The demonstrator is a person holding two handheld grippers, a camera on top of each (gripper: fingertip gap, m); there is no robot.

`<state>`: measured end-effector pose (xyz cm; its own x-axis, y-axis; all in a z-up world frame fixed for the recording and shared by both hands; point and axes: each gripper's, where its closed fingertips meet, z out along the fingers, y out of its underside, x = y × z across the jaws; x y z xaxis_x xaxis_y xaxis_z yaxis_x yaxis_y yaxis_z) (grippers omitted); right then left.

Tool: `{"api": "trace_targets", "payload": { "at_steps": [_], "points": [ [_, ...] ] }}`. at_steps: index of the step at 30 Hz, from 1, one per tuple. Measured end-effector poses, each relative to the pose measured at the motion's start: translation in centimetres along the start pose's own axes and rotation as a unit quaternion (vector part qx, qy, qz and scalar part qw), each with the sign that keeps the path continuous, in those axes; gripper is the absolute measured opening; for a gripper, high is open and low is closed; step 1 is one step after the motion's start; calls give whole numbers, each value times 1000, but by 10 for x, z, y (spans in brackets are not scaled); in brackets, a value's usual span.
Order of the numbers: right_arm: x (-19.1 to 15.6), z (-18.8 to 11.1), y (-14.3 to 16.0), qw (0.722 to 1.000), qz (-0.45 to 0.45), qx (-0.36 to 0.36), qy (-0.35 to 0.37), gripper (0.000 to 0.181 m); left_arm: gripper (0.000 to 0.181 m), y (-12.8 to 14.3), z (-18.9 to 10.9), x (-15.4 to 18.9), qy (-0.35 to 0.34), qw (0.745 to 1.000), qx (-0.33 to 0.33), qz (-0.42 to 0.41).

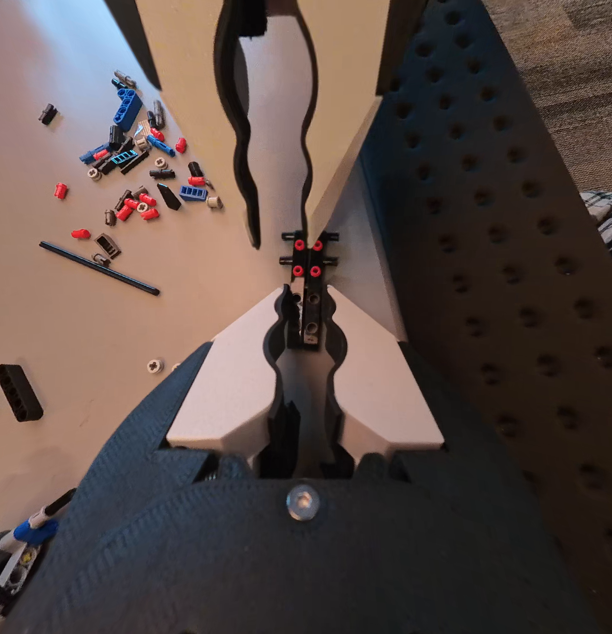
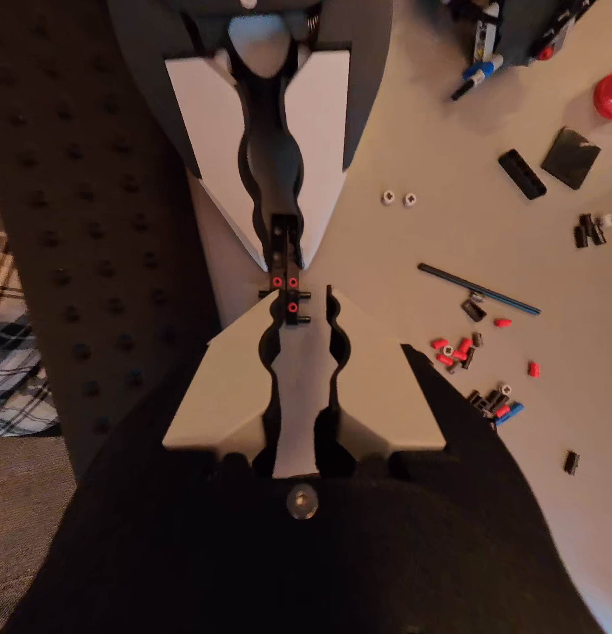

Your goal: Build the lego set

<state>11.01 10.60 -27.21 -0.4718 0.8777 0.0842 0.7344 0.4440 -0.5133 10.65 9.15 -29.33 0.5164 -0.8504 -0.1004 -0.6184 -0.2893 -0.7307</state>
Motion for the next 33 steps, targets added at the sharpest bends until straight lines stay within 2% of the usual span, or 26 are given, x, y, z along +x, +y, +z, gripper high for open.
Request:
{"api": "trace_targets", "payload": {
  "at_steps": [3,9,12,21,27,30,33],
  "points": [
    [-2,9,10,1000,-2,-14,12,28,16,0,0,0,-1,1000,0,1],
    [-13,14,17,1000,-1,-18,0,23,16,-1,0,0,-11,1000,-2,9],
    [-15,14,18,1000,6,-7,0,14,16,-2,1,2,-7,1000,0,6],
    [-15,15,16,1000,-15,-5,7,12,14,-2,1,3,-18,999,-11,37],
    [-14,15,15,1000,-2,13,2,13,14,-2,1,3,-6,1000,-1,12],
    [-7,14,14,999,3,27,22,18,24,2,-3,1,0,1000,-11,-3],
    [-2,15,13,998,-19,25,46,15,20,4,-4,3,1,1000,-20,-9]
  ]
}}
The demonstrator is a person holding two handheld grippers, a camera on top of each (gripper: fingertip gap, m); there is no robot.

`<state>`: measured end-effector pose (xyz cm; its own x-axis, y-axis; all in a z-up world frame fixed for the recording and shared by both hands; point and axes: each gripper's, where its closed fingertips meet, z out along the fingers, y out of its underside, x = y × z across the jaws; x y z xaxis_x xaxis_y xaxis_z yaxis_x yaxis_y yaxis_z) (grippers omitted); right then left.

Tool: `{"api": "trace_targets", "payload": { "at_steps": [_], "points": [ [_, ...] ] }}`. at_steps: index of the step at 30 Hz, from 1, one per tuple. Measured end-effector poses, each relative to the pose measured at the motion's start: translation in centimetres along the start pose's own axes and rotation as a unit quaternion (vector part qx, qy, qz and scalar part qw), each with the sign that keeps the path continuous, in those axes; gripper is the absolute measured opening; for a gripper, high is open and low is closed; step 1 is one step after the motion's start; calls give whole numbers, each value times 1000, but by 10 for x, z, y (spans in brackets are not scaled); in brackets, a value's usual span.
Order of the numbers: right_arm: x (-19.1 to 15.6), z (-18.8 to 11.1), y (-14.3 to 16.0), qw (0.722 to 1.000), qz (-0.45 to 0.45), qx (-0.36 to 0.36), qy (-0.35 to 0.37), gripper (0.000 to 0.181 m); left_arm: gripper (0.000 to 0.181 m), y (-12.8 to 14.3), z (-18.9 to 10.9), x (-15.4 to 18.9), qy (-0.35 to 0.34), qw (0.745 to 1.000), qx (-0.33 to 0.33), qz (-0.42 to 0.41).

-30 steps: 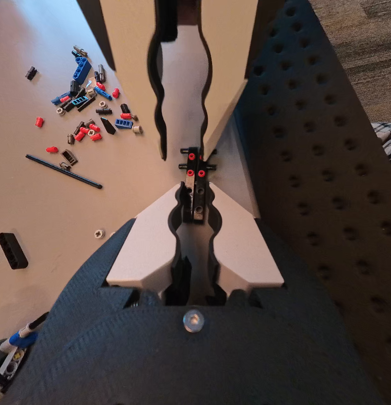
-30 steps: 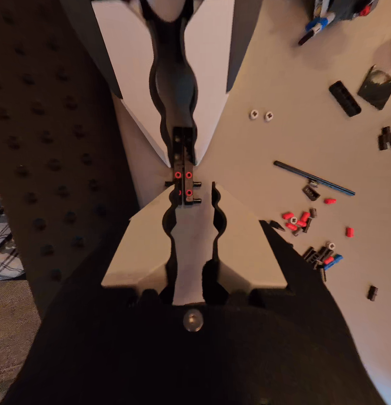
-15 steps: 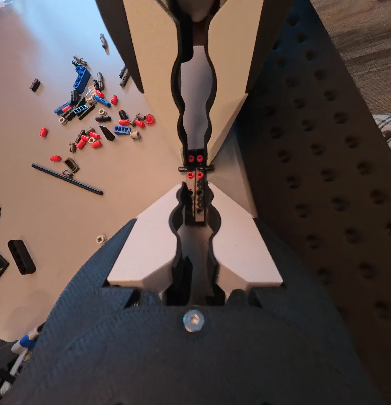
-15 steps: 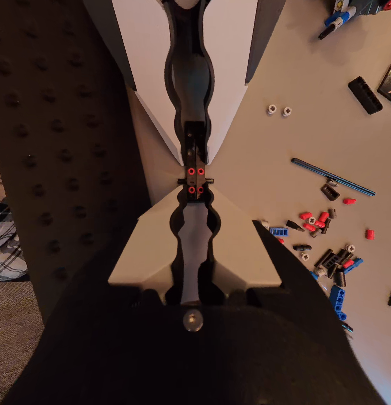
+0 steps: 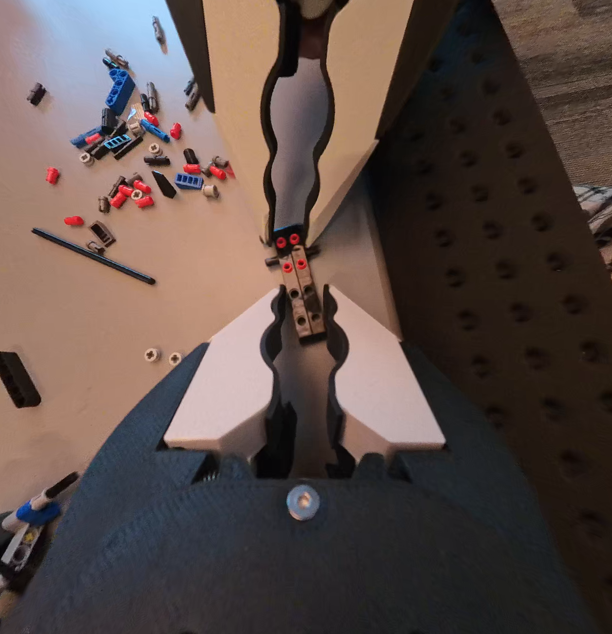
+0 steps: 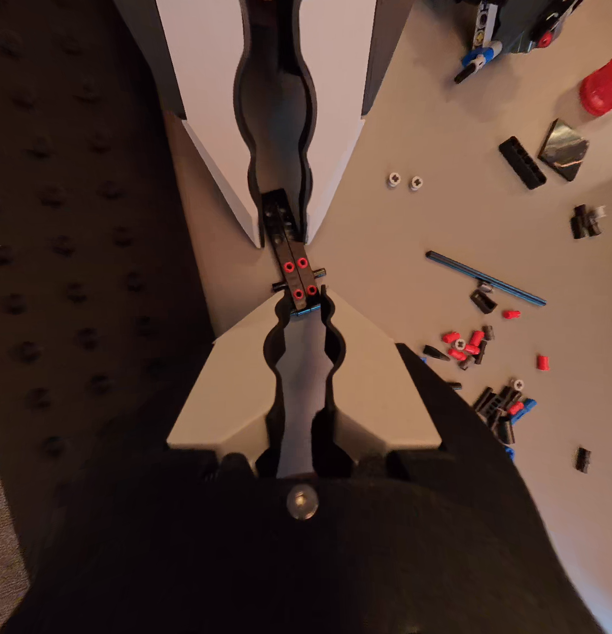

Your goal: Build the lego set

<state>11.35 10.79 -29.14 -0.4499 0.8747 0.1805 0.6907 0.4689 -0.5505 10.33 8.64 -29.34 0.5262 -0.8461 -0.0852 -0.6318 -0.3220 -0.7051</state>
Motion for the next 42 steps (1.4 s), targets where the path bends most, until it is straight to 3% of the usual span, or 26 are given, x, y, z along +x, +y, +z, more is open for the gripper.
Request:
{"api": "trace_targets", "payload": {
  "at_steps": [6,10,14,19,29,37,42],
  "points": [
    [16,0,-3,1000,-9,-1,29,16,27,8,-8,-4,-9,1000,-11,-18],
    [31,-22,-1,998,12,12,55,17,30,11,-12,-7,-15,999,-12,-25],
    [44,-44,17,996,43,1,79,18,18,11,-10,-8,-21,999,-14,-24],
    [58,-59,43,990,95,-6,105,17,16,12,-10,-18,-48,998,-20,-35],
    [51,-32,45,989,136,-6,59,11,18,15,-12,-26,-67,995,-22,-64],
    [47,-19,49,983,165,-43,65,6,20,14,-11,-26,-67,995,-24,-62],
    [47,-17,47,983,170,-29,60,6,22,14,-11,-27,-68,995,-25,-63]
  ]
}}
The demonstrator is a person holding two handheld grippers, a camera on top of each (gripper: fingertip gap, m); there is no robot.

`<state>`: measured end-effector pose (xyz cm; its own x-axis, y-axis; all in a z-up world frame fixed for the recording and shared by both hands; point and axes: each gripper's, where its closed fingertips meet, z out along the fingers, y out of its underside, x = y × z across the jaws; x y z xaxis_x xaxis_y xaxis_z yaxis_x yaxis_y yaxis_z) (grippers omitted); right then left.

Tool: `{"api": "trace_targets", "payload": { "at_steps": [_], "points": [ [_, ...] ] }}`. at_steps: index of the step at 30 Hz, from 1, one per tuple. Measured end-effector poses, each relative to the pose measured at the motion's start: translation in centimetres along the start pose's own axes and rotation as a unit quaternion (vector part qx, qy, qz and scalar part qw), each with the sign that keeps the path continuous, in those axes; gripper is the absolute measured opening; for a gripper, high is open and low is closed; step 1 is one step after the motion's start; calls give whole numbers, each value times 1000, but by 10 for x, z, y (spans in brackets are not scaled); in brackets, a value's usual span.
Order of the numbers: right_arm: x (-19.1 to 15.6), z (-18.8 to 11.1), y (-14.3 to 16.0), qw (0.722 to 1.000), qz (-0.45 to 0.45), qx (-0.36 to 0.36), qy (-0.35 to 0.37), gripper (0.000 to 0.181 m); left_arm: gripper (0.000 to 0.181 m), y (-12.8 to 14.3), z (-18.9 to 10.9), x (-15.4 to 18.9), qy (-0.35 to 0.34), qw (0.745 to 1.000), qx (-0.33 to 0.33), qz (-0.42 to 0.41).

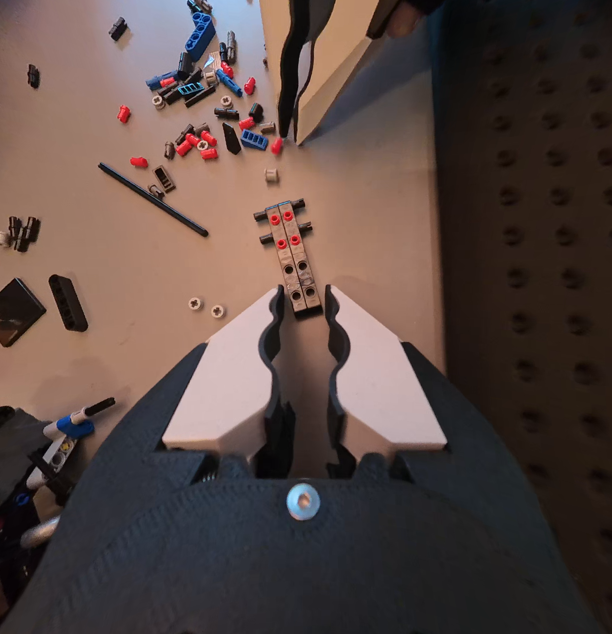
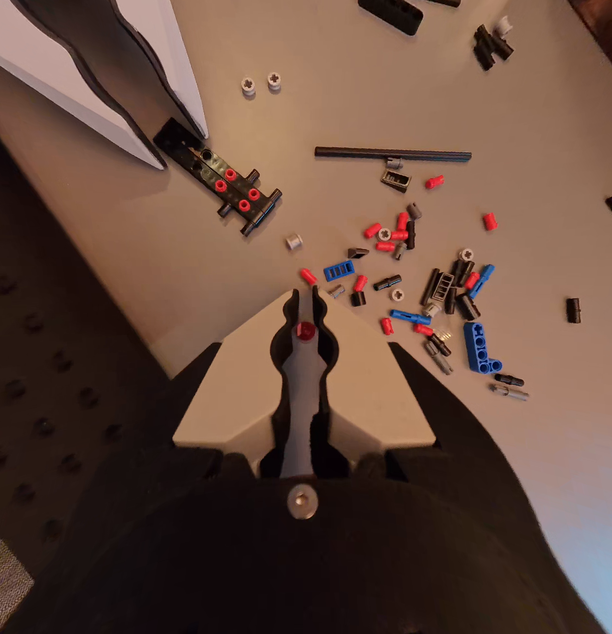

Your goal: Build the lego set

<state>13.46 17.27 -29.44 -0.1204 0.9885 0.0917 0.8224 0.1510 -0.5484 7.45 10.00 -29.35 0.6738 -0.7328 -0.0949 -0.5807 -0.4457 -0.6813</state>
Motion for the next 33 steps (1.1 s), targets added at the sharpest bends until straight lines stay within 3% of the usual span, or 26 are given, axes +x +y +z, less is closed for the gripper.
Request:
{"api": "trace_targets", "payload": {
  "at_steps": [18,26,33],
  "points": [
    [-6,2,-4,999,27,24,-7,8,21,-1,1,1,11,1000,-1,-4],
    [-7,3,-8,999,7,33,-2,3,23,-1,-9,16,56,998,3,-8],
    [-18,-12,-24,996,-7,84,-12,3,26,-5,-9,33,98,995,18,3]
  ]
}}
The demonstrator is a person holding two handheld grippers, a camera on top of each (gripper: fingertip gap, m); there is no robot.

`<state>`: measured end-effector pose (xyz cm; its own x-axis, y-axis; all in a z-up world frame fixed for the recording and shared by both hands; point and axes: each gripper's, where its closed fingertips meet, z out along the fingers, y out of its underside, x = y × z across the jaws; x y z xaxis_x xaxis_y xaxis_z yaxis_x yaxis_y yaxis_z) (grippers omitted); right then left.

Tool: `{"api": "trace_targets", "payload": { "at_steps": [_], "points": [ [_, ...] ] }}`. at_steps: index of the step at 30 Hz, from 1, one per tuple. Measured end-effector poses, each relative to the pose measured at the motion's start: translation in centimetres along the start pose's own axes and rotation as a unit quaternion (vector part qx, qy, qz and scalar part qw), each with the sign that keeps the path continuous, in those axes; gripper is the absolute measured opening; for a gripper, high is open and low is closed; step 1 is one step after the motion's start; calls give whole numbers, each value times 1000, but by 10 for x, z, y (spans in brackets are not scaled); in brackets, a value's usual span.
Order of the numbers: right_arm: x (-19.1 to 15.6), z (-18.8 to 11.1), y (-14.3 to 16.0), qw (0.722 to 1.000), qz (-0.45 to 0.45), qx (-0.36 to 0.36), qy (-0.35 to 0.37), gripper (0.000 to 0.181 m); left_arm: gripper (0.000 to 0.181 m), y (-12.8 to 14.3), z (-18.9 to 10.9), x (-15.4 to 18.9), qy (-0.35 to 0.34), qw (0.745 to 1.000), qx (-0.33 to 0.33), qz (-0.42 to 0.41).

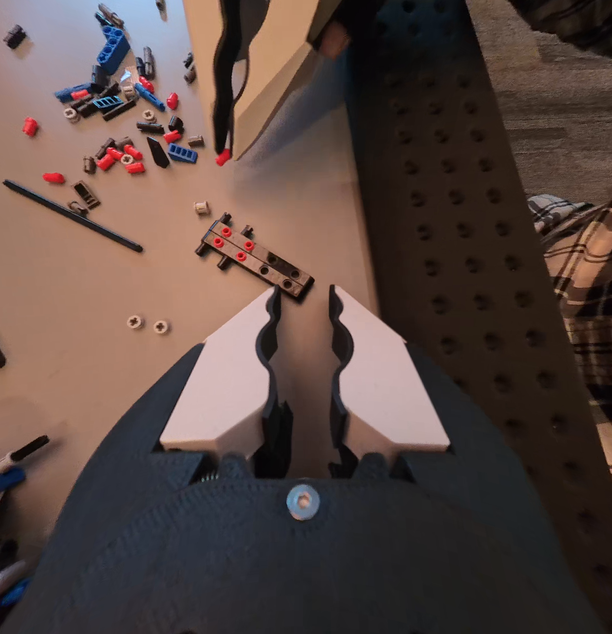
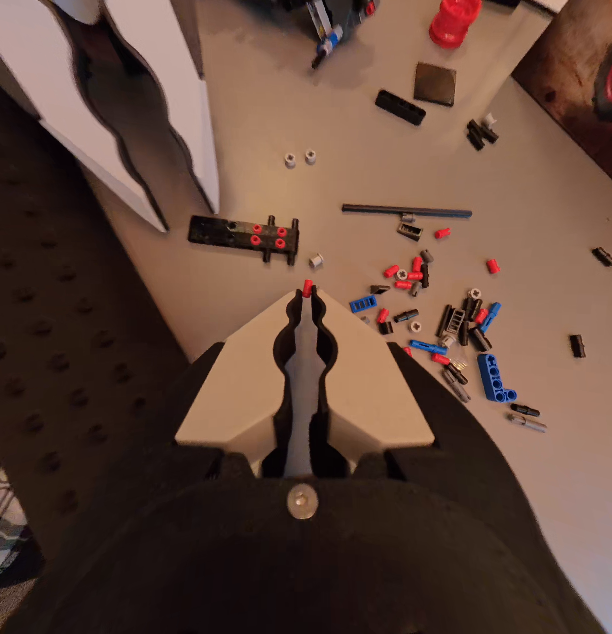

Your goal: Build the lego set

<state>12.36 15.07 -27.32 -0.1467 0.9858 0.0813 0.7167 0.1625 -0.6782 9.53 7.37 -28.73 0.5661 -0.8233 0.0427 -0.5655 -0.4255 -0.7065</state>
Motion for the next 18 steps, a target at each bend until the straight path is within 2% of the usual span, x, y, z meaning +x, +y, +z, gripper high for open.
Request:
{"api": "trace_targets", "payload": {
  "at_steps": [3,9,15,18],
  "points": [
    [-12,-6,-13,999,2,31,-26,3,26,-8,-7,-9,-29,999,24,10],
    [-43,-11,-41,988,23,101,-111,3,22,-44,-19,-16,-144,974,87,152],
    [-52,-14,-49,977,56,131,-161,3,14,-58,-22,-9,-173,955,121,207],
    [-54,-17,-51,971,67,140,-179,3,7,-58,-20,-8,-189,947,107,236]
  ]
}}
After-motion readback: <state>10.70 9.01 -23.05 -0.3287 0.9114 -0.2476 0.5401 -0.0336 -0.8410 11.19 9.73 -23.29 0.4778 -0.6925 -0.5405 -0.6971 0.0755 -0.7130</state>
